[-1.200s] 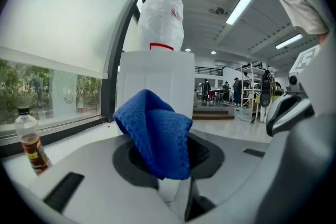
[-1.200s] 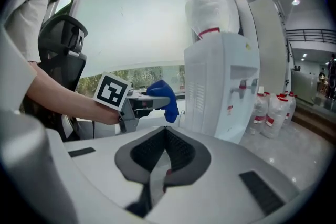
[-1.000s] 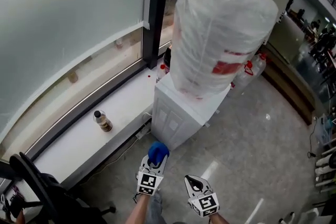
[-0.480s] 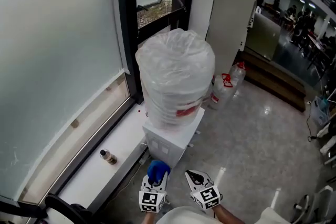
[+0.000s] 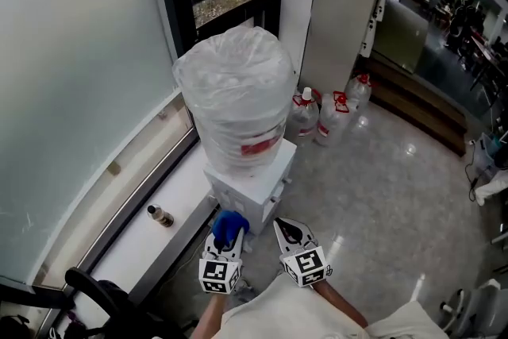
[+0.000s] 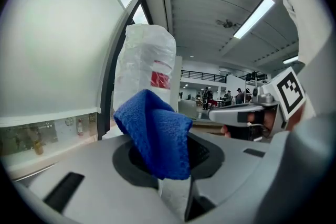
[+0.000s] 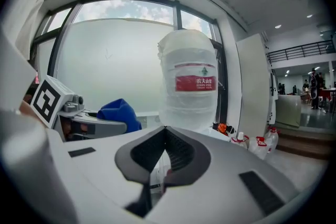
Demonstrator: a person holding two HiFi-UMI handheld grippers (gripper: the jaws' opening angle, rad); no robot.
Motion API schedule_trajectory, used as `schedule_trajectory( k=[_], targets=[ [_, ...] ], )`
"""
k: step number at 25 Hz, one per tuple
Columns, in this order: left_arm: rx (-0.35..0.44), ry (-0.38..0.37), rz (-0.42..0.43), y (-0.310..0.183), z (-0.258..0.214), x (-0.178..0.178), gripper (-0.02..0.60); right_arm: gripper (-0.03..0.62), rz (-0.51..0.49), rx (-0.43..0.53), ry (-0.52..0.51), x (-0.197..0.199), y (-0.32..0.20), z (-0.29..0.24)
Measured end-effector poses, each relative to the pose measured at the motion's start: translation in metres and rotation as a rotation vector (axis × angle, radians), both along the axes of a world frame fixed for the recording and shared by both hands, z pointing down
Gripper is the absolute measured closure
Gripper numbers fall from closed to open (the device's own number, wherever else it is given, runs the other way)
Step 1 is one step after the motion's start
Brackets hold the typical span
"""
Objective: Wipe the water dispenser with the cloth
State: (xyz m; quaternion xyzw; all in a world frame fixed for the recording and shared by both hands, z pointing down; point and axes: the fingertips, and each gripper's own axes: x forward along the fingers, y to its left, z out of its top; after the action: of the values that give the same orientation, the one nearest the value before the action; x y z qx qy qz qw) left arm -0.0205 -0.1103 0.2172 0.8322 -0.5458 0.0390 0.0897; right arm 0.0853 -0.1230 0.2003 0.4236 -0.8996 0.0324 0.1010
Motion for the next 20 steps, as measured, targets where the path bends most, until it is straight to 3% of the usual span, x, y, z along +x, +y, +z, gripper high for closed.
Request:
schedule_trajectory(
  k=[4,20],
  targets=[
    [-0.001,0.022,-0.015,-0.01,-0.004,0.004,0.471,0.58,-0.011,-0.007,-0.004,-0.007,-0.008,0.004],
    [0.003,-0.005,-0.025,-0.023,-0.003,0.002,0.471,0.58,0.008,-0.022,0.003,-0.011,-0.023,0.011]
  ],
)
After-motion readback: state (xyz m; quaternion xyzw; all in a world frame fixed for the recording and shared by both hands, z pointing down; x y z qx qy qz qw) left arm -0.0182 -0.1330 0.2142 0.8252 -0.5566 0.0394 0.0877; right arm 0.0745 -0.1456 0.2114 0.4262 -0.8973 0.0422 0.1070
